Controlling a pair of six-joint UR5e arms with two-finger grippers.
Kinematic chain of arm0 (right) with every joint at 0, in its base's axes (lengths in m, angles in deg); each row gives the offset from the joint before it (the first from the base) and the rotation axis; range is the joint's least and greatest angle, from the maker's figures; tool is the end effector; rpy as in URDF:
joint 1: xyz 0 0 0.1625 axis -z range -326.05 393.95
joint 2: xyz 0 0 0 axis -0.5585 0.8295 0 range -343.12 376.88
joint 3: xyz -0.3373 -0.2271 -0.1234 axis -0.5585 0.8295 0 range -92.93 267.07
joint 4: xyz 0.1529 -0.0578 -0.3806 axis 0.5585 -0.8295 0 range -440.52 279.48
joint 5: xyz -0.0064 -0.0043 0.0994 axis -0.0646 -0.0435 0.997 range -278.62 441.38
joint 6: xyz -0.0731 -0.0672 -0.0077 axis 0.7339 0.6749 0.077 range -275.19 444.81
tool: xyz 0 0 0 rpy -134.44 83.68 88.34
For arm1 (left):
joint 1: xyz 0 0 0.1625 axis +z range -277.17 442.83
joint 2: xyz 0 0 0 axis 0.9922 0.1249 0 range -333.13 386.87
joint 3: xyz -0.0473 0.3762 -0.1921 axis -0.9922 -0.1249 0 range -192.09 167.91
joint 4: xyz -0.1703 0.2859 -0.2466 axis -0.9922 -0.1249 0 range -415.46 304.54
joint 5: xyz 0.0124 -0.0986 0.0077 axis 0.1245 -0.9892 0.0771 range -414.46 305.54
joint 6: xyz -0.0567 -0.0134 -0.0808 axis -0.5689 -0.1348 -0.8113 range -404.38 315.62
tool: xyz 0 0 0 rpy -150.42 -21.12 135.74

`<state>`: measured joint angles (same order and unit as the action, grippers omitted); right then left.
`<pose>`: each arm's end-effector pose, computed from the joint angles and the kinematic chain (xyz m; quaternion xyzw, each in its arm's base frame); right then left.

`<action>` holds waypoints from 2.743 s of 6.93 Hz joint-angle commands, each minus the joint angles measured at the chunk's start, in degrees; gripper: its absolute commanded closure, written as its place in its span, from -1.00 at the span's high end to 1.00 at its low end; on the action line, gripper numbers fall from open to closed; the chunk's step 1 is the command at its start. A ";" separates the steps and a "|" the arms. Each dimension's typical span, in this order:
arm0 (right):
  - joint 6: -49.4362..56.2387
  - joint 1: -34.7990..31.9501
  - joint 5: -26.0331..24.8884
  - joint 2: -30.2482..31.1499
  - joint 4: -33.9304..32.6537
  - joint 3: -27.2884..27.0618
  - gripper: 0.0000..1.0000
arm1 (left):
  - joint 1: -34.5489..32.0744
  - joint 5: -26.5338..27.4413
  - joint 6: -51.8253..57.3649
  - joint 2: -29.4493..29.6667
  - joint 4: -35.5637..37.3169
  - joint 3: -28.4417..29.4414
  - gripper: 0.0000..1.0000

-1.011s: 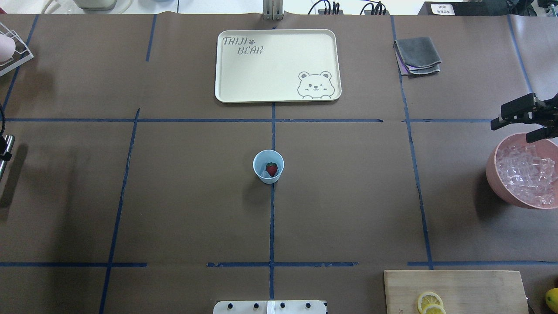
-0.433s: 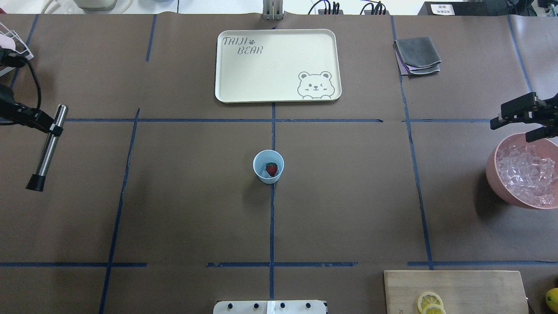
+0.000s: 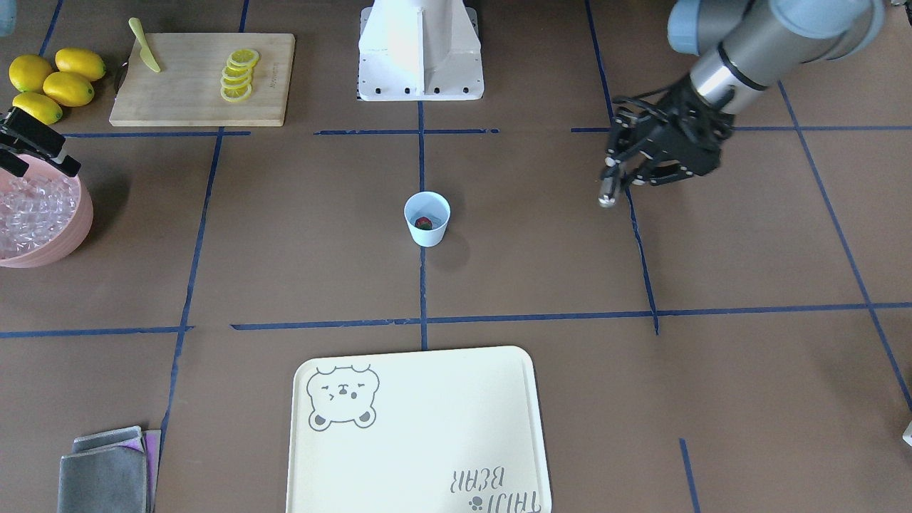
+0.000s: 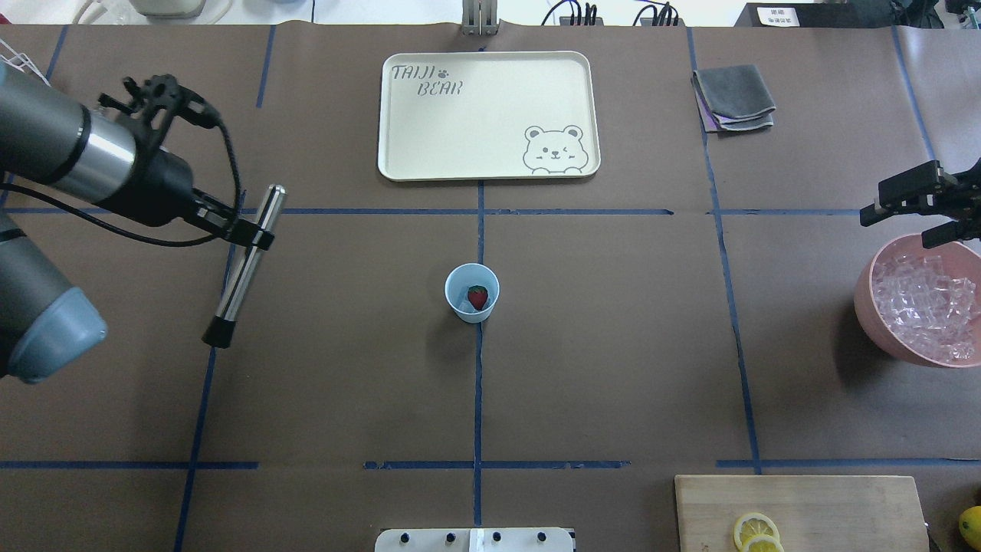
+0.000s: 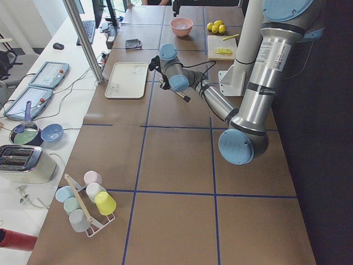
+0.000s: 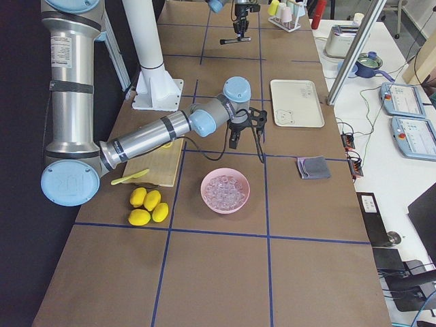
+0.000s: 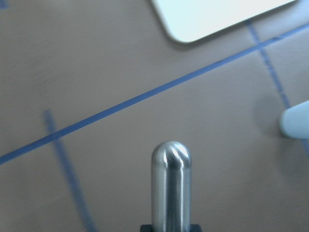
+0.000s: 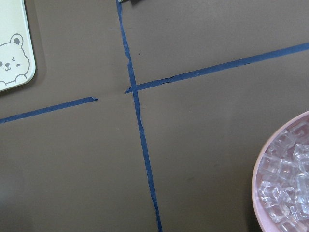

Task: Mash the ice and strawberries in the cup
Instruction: 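Carry the muddler upright over the cup with the left gripper, then press the muddler down into the cup repeatedly with the left gripper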

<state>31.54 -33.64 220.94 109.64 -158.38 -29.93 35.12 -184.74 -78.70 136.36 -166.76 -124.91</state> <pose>-0.1205 -0.4433 0.4189 -0.0205 -0.4883 0.1034 0.8663 0.3153 -0.4488 0.2437 0.2069 0.5363 0.2365 0.7833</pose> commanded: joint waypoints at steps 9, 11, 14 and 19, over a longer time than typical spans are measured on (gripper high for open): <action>-0.08 0.09 0.00 -0.38 0.08 -0.07 0.99 | 24.33 52.15 7.95 6.69 -65.35 17.36 -0.86; 0.01 0.09 -0.17 -0.38 -0.01 0.28 0.99 | 25.63 55.99 10.04 7.39 -67.01 20.34 -0.85; 0.27 0.18 -0.35 -0.38 0.08 0.80 0.99 | 27.49 58.74 12.87 8.98 -67.90 22.81 -0.85; 0.54 0.18 -0.44 -0.38 -0.01 1.51 0.99 | 28.81 59.97 12.96 8.98 -70.02 26.85 -0.86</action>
<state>32.04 -33.46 220.51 109.26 -158.39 -28.49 63.77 -124.88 -65.75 145.27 -236.63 -98.58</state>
